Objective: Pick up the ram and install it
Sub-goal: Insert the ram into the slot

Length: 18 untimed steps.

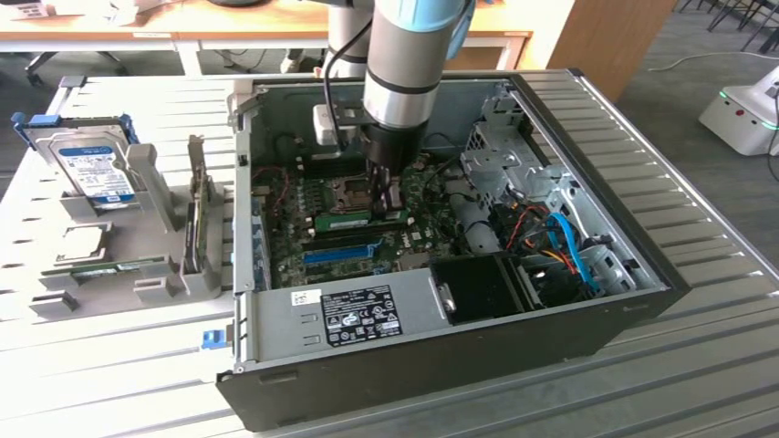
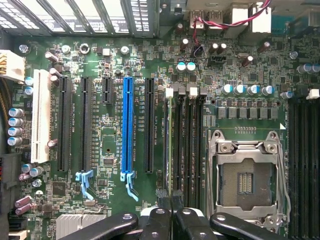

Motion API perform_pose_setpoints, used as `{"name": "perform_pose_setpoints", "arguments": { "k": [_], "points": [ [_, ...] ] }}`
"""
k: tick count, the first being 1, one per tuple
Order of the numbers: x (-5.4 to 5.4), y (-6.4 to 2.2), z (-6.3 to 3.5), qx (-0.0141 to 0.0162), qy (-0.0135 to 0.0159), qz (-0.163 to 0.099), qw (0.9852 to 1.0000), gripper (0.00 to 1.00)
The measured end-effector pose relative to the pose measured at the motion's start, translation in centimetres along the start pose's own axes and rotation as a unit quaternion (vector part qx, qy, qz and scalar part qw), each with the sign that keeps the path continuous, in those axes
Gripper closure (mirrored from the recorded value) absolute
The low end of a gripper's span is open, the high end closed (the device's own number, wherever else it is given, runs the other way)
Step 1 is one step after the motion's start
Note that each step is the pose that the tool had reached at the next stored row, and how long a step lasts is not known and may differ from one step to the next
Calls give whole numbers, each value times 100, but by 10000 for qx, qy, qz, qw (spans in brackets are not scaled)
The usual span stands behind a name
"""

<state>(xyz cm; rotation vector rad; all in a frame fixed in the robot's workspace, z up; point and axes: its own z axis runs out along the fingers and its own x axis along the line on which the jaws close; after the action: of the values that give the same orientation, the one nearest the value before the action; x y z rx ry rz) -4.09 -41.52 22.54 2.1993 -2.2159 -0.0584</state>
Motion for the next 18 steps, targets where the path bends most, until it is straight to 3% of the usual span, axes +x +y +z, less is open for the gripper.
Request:
{"name": "perform_pose_setpoints", "arguments": {
  "k": [18],
  "points": [
    [1,2,56,0,1,0,10000,88]
  ]
}}
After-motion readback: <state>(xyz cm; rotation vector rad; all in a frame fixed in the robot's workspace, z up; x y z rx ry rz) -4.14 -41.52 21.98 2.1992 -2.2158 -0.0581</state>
